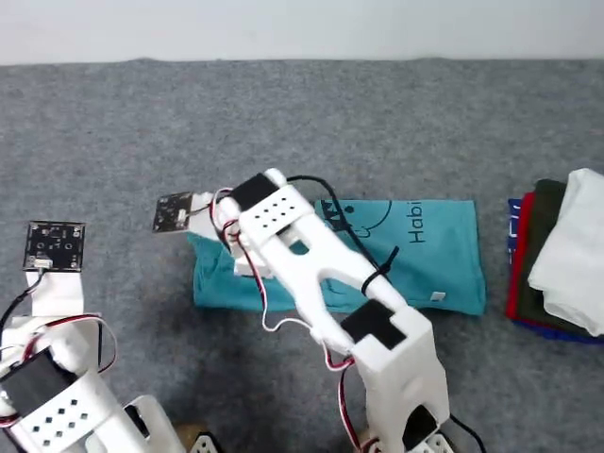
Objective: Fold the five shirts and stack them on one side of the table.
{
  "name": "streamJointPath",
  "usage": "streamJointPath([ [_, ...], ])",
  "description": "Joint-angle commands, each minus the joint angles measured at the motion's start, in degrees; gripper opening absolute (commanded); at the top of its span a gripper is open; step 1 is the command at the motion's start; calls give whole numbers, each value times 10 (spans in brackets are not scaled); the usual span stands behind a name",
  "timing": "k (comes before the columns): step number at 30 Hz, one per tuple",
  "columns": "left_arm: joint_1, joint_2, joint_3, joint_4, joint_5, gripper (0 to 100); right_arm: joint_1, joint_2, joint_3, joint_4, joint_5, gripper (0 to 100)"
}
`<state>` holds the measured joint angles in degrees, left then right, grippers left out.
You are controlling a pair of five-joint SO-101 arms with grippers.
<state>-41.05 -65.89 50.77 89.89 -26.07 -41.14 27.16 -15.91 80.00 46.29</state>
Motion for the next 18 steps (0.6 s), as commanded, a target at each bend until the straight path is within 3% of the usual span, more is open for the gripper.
streamJointPath([
  [1, 0, -1, 11, -21, 4, 15, 25, 5, -33, -25, 5, 198],
  [4, 0, -2, 22, -28, 4, 15, 36, 9, -33, -42, 5, 278],
  [7, 0, -3, 21, -28, 4, 15, 40, 7, -33, -44, 5, 262],
  [13, 0, -3, 21, -28, 4, 15, 20, -17, -91, 66, 1, 157],
  [18, 0, -3, 21, -28, 4, 15, -9, -15, -151, 151, -55, 24],
])
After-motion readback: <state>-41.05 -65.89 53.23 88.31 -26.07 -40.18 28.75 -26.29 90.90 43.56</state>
